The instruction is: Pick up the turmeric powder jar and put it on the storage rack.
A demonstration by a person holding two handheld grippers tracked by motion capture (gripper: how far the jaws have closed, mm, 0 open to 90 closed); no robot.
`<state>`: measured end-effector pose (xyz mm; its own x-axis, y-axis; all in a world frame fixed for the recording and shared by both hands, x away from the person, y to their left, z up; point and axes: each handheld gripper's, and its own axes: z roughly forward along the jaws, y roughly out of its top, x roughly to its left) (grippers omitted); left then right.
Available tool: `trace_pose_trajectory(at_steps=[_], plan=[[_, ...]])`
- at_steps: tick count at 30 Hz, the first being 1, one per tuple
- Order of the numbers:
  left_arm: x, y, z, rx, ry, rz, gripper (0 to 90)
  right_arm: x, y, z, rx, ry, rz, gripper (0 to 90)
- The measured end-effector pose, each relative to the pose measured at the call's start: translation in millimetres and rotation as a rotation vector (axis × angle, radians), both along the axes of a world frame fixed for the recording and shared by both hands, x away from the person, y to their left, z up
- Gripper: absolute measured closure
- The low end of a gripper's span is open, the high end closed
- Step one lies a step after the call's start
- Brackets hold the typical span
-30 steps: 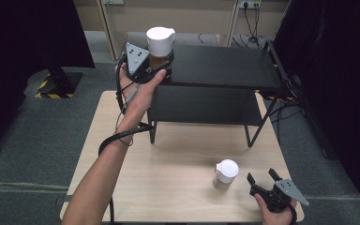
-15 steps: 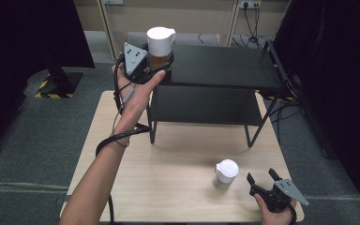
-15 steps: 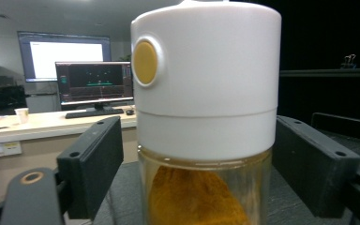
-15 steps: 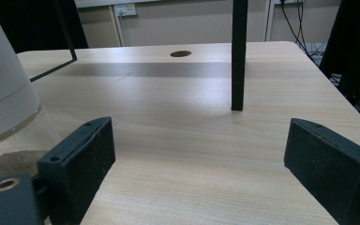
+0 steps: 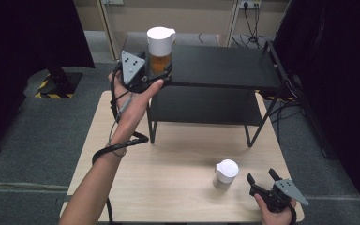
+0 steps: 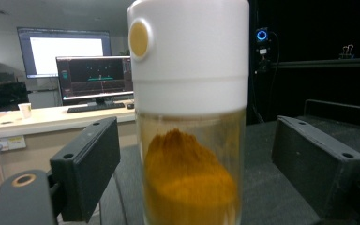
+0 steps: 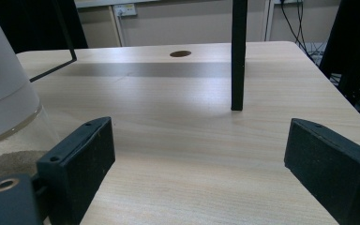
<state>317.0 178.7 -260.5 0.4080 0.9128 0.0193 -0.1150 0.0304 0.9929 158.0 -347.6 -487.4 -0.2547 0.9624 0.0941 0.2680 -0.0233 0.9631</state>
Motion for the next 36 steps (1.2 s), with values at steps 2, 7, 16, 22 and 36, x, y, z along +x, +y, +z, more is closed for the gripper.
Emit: trace_pose_trajectory(at_steps=[2, 7, 16, 22, 36], plan=[[-3.6, 2.6, -3.4, 0.003, -0.006, -0.01, 15.0, 0.2, 0.0, 0.2, 0.001, 0.002, 0.0, 9.0], [-12.3, 8.4, -13.9, 0.0, -0.012, -0.024, 15.0, 0.2, 0.2, 0.3, -0.001, 0.002, 0.0, 9.0], [-25.5, 14.4, -29.7, -0.013, -0.027, -0.042, 15.0, -0.1, 0.8, 0.3, -0.004, 0.0, -0.003, 9.1], [-33.0, 15.8, -40.9, -0.004, -0.031, -0.042, 15.0, -0.4, 0.6, -0.1, -0.002, -0.002, -0.004, 9.0], [-44.5, 22.5, -63.6, 0.009, -0.024, -0.048, 15.0, -0.6, 1.7, 0.0, -0.006, -0.002, -0.007, 9.0]])
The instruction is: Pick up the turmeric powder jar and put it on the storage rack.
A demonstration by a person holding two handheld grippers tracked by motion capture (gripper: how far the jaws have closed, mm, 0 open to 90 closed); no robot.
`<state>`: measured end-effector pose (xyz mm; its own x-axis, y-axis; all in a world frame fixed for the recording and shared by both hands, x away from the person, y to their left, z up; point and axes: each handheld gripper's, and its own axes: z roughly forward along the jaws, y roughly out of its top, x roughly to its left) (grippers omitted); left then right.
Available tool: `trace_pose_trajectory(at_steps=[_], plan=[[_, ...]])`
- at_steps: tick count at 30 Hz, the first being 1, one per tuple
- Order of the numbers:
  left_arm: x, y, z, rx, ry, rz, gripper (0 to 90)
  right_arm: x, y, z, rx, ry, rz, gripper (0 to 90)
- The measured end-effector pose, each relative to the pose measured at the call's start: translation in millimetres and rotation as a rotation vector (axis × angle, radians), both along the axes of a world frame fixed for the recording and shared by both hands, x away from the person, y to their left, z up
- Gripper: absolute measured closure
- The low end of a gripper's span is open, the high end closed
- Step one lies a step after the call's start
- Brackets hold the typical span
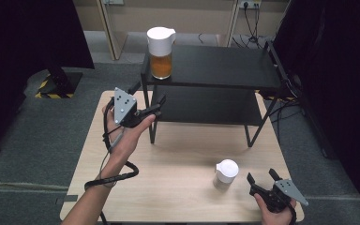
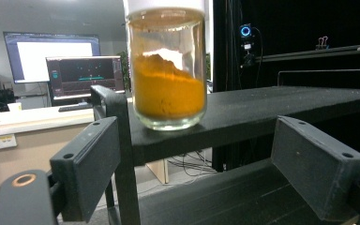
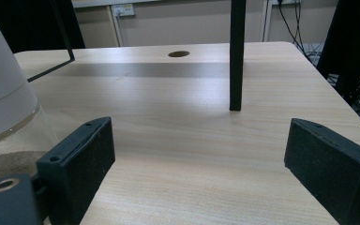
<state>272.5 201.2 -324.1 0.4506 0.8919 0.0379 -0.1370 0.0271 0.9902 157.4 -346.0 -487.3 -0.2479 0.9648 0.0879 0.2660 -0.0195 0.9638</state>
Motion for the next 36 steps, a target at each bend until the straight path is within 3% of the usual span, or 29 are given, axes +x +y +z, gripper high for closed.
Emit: trace_pose_trajectory(at_steps=[5, 19, 36], plan=[[-4.2, -0.2, -9.9, 0.008, -0.005, 0.008, 15.1, -0.1, -0.3, -0.2, 0.001, -0.001, 0.001, 9.0], [-3.0, 1.5, -38.7, 0.019, 0.035, -0.005, 15.0, -0.1, -0.2, -0.1, 0.0, -0.001, 0.001, 9.1], [-12.0, 17.8, -77.4, 0.039, 0.057, -0.013, 14.9, -0.1, 0.2, -0.1, -0.003, -0.001, 0.0, 9.0]])
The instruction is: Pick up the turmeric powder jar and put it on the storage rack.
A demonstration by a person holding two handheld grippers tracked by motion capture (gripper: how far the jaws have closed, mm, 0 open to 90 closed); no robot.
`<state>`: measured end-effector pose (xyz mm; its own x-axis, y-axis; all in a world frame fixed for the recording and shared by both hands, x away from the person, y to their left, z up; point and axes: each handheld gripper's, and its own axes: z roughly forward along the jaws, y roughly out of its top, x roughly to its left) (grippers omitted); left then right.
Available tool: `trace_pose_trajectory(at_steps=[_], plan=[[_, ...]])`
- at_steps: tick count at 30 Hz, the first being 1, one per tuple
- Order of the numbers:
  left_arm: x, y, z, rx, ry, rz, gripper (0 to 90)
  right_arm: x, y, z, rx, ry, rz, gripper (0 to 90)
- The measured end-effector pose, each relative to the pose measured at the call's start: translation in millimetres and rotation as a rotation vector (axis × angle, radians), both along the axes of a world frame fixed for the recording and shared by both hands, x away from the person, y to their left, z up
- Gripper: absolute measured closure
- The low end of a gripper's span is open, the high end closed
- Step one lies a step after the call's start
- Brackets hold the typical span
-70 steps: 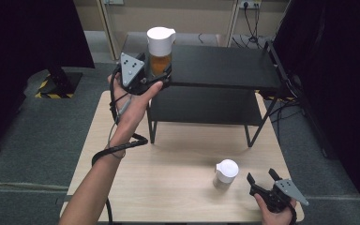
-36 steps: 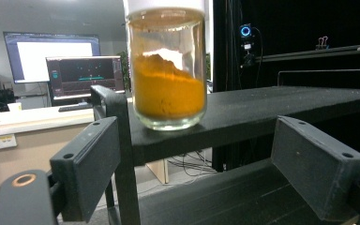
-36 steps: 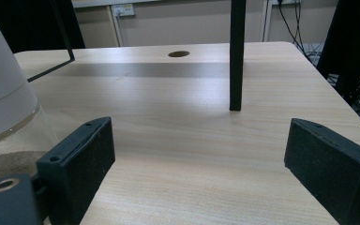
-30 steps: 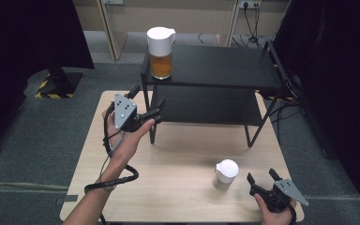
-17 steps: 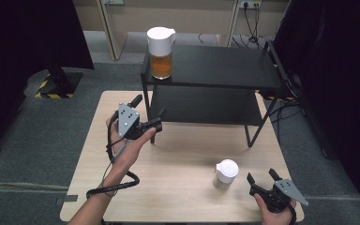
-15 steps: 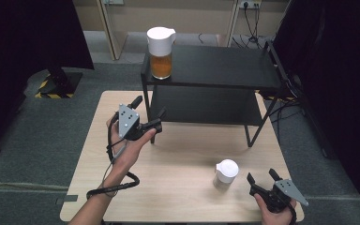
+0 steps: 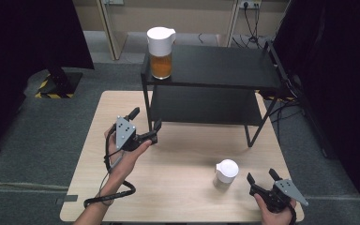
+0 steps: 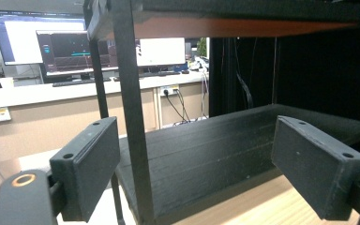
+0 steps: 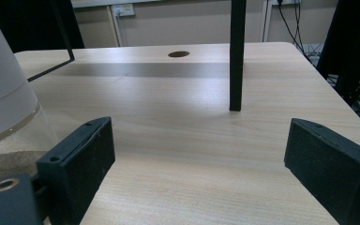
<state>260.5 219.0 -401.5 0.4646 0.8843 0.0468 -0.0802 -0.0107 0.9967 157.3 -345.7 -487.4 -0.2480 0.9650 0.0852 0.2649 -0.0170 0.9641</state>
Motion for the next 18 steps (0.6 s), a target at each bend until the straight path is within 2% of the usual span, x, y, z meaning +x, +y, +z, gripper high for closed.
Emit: trace_pose_trajectory(at_steps=[3, 11, 18], plan=[[-2.1, 0.6, -4.5, 0.021, -0.002, 0.011, 14.9, 0.1, 0.1, 0.2, -0.001, 0.001, 0.0, 9.0], [-4.8, 1.4, -21.2, 0.014, 0.022, 0.007, 14.9, -0.2, 0.5, 0.0, -0.002, -0.001, -0.001, 9.0], [-9.2, -0.4, -34.8, 0.03, 0.036, 0.018, 14.9, -0.4, 0.2, -0.4, -0.001, -0.003, 0.0, 9.0]])
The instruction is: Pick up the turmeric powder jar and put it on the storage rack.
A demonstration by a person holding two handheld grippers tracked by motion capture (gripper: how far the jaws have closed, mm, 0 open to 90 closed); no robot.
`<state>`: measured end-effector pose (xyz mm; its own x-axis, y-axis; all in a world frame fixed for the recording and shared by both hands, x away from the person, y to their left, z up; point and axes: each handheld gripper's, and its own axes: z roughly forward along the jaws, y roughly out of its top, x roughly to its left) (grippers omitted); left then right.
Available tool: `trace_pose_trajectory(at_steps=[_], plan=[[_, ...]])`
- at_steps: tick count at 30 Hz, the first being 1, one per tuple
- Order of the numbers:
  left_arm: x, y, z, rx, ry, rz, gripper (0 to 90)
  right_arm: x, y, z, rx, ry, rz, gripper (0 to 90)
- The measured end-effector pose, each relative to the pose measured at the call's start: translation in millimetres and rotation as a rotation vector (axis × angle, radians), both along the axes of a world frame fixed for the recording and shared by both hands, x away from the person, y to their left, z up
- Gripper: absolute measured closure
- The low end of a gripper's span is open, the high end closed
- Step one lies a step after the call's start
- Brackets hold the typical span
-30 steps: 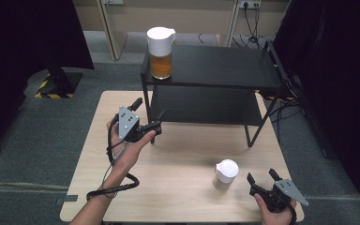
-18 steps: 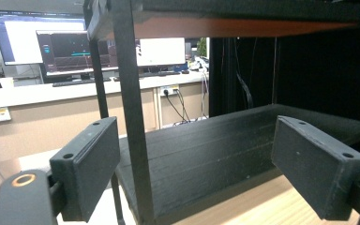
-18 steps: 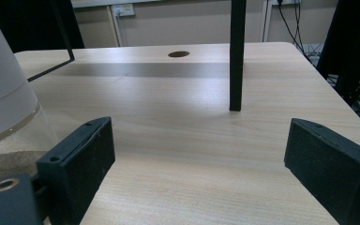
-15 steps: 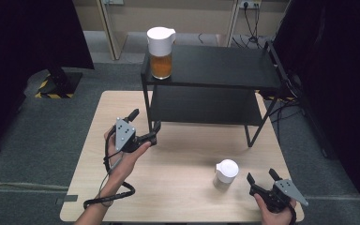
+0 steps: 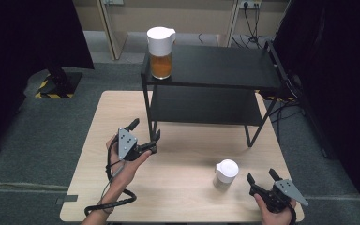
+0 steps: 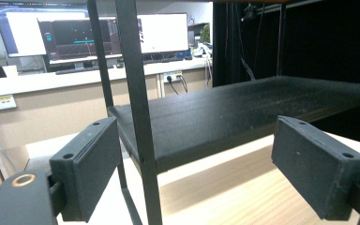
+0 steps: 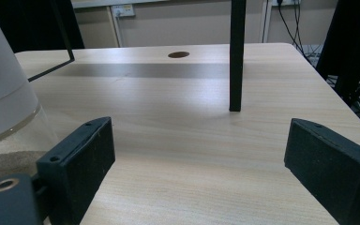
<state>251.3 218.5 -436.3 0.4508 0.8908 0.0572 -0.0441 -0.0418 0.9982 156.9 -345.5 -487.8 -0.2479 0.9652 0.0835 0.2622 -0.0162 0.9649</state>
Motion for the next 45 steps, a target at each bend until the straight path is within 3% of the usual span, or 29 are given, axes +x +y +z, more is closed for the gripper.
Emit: trace_pose_trajectory(at_steps=[13, 24, 30, 45], plan=[[-7.2, -0.9, -26.2, 0.006, 0.039, 0.01, 14.8, -0.2, 1.0, 0.0, -0.008, -0.002, -0.001, 9.0], [-14.3, -2.9, -44.5, 0.044, 0.071, 0.015, 14.8, -0.6, 1.2, -0.2, -0.009, -0.004, -0.001, 9.1], [-18.2, -2.3, -56.1, 0.035, 0.084, 0.028, 14.8, -0.7, 1.6, -0.2, -0.011, -0.005, -0.001, 9.0], [-24.5, -3.8, -72.9, 0.043, 0.113, 0.013, 14.8, -1.0, 1.6, -0.5, -0.015, -0.008, 0.001, 9.0]])
